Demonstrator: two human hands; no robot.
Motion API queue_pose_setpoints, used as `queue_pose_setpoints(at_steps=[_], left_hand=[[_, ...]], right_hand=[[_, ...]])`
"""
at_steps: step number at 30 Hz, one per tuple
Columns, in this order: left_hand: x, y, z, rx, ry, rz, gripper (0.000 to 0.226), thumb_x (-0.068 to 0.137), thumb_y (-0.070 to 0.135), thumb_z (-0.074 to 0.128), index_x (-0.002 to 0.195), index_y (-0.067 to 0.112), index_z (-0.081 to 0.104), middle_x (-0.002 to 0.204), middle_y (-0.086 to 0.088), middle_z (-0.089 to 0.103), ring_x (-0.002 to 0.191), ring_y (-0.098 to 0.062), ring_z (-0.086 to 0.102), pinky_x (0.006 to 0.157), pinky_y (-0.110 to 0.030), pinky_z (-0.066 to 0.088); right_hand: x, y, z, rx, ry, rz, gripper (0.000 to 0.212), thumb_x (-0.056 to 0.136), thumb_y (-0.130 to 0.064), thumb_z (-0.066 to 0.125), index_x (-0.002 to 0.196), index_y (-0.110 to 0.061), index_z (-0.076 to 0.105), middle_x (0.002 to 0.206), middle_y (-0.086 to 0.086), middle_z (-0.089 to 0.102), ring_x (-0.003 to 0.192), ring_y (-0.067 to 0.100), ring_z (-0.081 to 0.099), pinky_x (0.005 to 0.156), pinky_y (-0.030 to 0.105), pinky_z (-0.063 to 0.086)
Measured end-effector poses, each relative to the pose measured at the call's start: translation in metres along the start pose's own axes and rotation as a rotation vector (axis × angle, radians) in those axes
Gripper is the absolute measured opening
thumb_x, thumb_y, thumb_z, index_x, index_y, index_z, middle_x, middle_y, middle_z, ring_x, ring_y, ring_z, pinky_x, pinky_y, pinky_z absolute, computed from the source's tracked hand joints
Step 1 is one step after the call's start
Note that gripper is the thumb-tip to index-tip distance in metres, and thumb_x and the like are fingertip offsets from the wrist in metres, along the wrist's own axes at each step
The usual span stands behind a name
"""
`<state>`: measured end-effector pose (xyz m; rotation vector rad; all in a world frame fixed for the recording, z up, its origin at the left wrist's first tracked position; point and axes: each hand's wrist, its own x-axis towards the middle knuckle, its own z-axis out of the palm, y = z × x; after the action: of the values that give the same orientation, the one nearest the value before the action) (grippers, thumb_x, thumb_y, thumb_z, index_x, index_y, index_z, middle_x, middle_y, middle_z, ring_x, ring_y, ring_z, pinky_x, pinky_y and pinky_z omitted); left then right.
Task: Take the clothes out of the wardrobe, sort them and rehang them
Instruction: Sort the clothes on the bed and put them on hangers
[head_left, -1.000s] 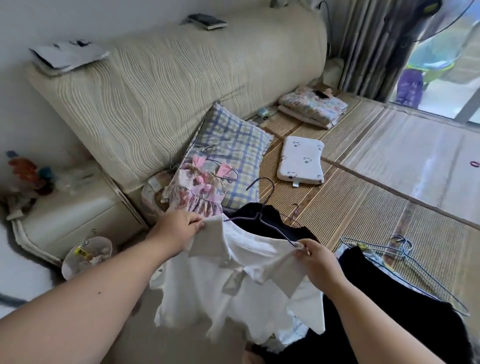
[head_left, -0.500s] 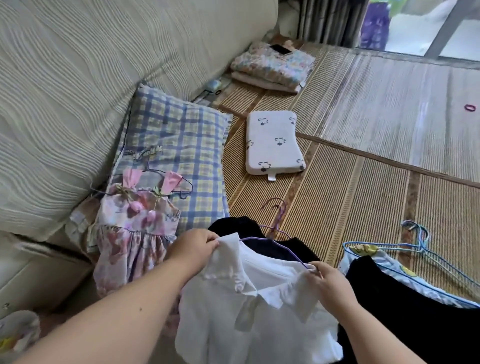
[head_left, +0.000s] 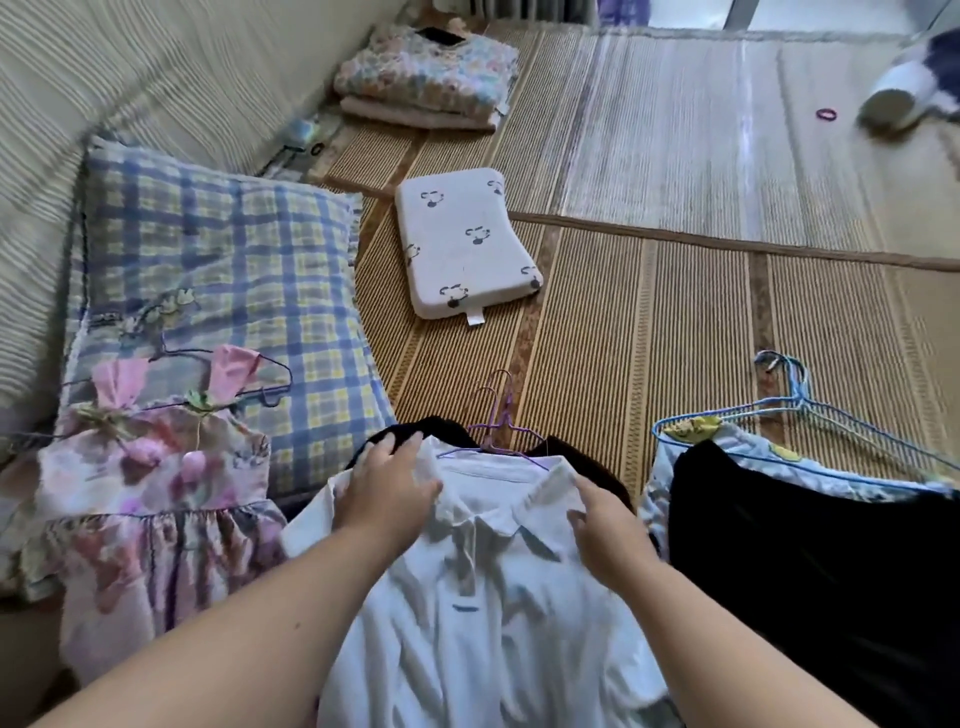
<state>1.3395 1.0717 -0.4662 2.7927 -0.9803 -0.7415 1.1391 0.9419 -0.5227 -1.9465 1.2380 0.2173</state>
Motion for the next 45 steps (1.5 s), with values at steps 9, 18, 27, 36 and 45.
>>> queue_pose_setpoints(at_steps=[9,18,27,36,45], left_hand=[[-0.143,0.032,-0.054,0.151,-0.021,0.379,0.057,0.093,0.047,0.044,0.146,0.042,0.023,0.157,0.01,0.017,0.144,-0.012,0.014,0.114,-0.042,0.016],[-0.293,0.106,-0.085,0.132,-0.026,0.747,0.056,0.09,0.044,0.051,0.142,0.041,0.033,0.151,0.011,0.028,0.14,-0.012,0.023,0.111,-0.045,0.022],[-0.399,0.222,-0.034,0.109,-0.15,1.044,0.052,0.087,0.048,0.053,0.137,0.041,0.042,0.147,0.013,0.036,0.136,-0.01,0.033,0.109,-0.04,0.032],[-0.481,0.373,0.072,0.143,-0.225,1.02,0.05,0.086,0.046,0.053,0.134,0.043,0.044,0.143,0.015,0.042,0.133,-0.009,0.037,0.107,-0.042,0.035],[-0.511,0.489,0.146,0.072,-0.276,0.845,0.051,0.084,0.042,0.051,0.134,0.042,0.043,0.134,0.016,0.048,0.122,-0.01,0.046,0.103,-0.042,0.038]], right_hand=[[-0.175,-0.027,-0.062,-0.128,0.095,-0.253,0.051,0.093,-0.027,0.052,0.142,-0.029,0.038,0.151,-0.005,0.032,0.138,0.012,0.03,0.109,0.022,0.024],[-0.368,0.007,-0.128,-0.183,0.352,-0.113,0.052,0.088,-0.033,0.058,0.138,-0.033,0.044,0.149,-0.005,0.035,0.137,0.016,0.032,0.111,0.035,0.03],[-0.512,0.138,-0.174,-0.173,0.493,0.306,0.054,0.088,-0.04,0.053,0.14,-0.036,0.039,0.152,-0.004,0.026,0.139,0.019,0.025,0.111,0.037,0.026],[-0.577,0.338,-0.234,-0.023,0.472,0.468,0.051,0.089,-0.041,0.052,0.138,-0.036,0.041,0.153,-0.003,0.026,0.139,0.02,0.026,0.111,0.037,0.026],[-0.556,0.452,-0.356,-0.078,0.38,0.372,0.053,0.09,-0.038,0.052,0.141,-0.034,0.038,0.153,-0.001,0.025,0.139,0.022,0.027,0.113,0.041,0.026]])
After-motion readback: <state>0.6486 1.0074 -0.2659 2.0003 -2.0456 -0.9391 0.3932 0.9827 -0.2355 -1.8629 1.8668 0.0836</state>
